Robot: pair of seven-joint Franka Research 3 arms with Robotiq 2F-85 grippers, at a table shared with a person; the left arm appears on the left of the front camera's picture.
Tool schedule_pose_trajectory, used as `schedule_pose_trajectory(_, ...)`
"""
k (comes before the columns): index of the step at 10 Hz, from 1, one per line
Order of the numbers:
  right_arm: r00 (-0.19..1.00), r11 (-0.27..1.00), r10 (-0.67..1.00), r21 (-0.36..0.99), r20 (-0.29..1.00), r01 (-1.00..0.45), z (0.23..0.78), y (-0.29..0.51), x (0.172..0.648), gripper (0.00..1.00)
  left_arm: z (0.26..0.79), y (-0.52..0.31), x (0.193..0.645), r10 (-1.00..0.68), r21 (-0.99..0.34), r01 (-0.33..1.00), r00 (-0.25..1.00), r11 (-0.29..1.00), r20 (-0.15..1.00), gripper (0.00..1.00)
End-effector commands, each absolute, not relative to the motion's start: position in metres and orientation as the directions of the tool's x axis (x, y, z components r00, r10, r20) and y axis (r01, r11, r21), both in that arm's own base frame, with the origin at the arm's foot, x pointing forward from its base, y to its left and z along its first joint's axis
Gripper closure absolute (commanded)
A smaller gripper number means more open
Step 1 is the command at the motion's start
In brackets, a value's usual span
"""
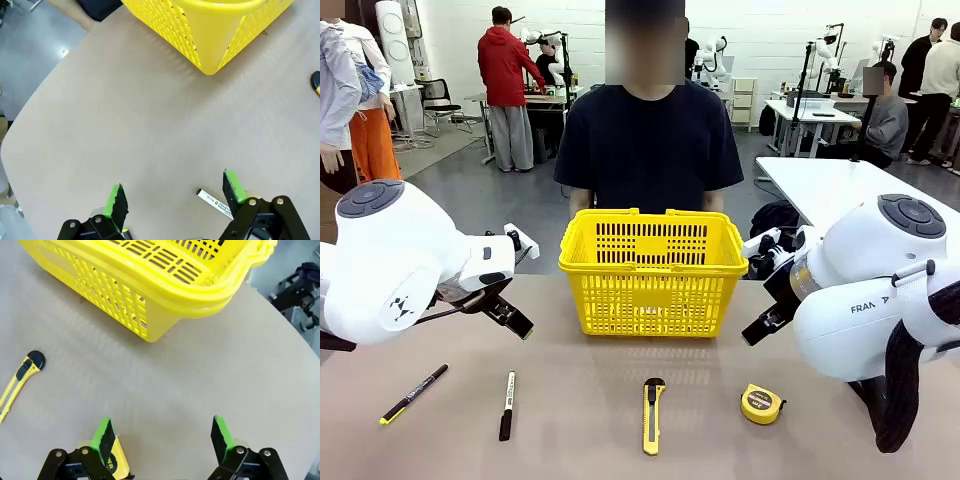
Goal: Place the items the person wants into the basket.
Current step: Pick up the item the person points to and place it in the Market Basket.
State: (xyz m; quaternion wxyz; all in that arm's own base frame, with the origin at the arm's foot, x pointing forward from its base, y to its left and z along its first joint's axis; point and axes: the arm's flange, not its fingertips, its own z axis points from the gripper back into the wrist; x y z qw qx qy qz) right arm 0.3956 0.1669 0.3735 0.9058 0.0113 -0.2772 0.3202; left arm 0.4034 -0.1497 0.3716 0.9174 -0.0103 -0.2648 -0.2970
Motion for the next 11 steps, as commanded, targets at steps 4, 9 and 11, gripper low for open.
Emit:
schedule_pose_trajectory(4,0.641,0.795,0.574,-0.157,0.510,-0.586,0.3735,0.1669,0.3956,0.00,0.3716,-0.1498,0.4034,-0.540,0.139,0.551,0.683,0.823,0.492,0.00)
schedule_pose_trajectory(9,0.641,0.795,0.574,-0.157,0.510,-0.586,0.3735,0.1669,0.3956,0.00,0.3716,-0.1498,0.4034,-0.540,0.139,0.551,0.683,0.823,0.492,0.00)
schedule_pose_trajectory(11,0.641,0.795,0.574,-0.157,0.510,-0.586,0.3735,0.1669,0.3956,0.00,0.3716,-0.1498,0.4034,-0.540,0.139,0.551,0.683,0.823,0.492,0.00)
